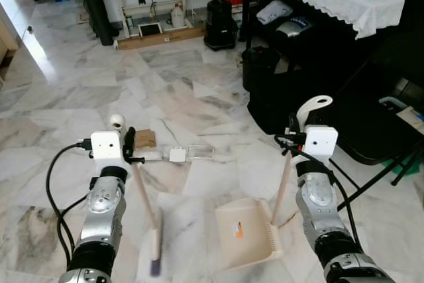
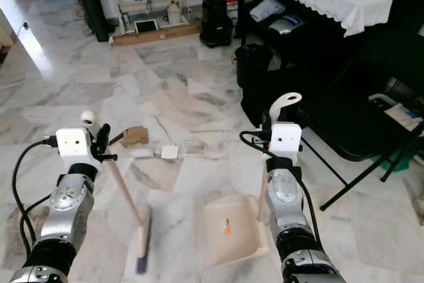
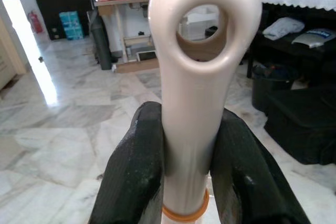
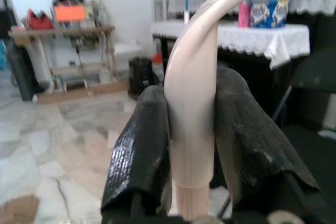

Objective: Sweep floor

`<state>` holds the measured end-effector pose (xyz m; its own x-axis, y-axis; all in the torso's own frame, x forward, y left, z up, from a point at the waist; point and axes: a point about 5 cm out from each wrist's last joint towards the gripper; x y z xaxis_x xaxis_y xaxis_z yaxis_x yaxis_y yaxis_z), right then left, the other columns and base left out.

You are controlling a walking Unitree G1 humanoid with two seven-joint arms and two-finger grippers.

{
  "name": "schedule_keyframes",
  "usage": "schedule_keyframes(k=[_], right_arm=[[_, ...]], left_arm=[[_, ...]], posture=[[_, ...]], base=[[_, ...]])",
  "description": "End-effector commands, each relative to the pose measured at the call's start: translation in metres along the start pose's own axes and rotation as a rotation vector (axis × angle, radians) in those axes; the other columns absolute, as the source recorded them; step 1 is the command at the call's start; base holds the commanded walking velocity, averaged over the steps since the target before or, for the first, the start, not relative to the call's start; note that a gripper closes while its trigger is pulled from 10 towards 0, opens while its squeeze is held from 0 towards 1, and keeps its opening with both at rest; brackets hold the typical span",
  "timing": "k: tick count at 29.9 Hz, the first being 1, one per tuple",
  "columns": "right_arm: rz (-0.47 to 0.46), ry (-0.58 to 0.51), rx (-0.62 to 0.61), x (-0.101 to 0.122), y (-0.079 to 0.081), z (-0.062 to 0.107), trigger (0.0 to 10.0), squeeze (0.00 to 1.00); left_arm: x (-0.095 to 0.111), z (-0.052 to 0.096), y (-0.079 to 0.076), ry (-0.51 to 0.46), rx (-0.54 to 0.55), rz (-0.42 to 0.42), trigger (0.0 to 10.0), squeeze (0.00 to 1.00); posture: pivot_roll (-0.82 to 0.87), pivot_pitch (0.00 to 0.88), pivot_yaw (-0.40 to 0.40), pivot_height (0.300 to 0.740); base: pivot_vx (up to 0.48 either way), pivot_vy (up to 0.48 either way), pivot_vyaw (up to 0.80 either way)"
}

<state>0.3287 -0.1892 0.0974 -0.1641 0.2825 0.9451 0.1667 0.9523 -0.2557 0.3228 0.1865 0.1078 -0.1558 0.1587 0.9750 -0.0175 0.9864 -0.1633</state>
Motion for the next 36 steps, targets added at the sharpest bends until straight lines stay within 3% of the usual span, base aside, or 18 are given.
schedule_keyframes(k=[1,10,15,18,27,36], right_arm=[[-0.025,-0.077,0.001,0.018,0.0059,-0.0097,10.0,0.0],[0.004,-0.088,0.016,0.0199,0.0081,-0.0095,10.0,0.0],[0.029,-0.063,0.028,0.016,0.0086,-0.0089,10.0,0.0],[-0.043,-0.065,0.0,0.0169,0.0081,-0.0089,10.0,0.0],[0.021,-0.078,0.032,0.0189,0.0109,-0.0089,10.0,0.0],[0.021,-0.08,0.044,0.0197,0.0151,-0.008,10.0,0.0]], left_arm=[[0.0099,-0.0024,0.0049,-0.045,0.008,-0.002,10.0,0.0],[0.0103,-0.0026,0.0061,-0.045,0.012,-0.008,10.0,0.0],[0.0101,-0.0021,0.0051,-0.045,0.01,-0.006,10.0,0.0],[0.0098,-0.0021,0.0049,-0.044,0.01,-0.006,10.0,0.0],[0.0075,-0.0006,0.0055,-0.037,0.019,0.001,10.0,0.0],[0.0069,-0.001,0.0047,-0.034,0.014,-0.004,10.0,0.0]], posture=[[0.01,0.0,0.043,0.74],[0.01,0.018,0.042,0.74],[0.01,0.019,0.042,0.74],[0.01,0.019,0.04,0.74],[0.0,0.016,0.039,0.74],[0.0,0.002,0.045,0.74]], base=[[0.296,0.0,0.0],[0.294,0.0,0.0],[0.295,0.0,0.66],[0.296,0.0,0.0],[0.295,0.0,0.0],[0.297,0.0,0.0]])
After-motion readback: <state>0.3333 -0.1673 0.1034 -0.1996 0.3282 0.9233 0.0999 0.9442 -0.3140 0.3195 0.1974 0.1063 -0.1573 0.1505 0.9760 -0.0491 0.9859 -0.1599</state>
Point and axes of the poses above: a point about 5 cm out from each wrist's last joint towards the gripper, its own z axis pointing back from the gripper into the wrist, its own x axis along the axis of the wrist's last joint, y = z × x, and after that the axes turned 11 degrees about z, right-handed
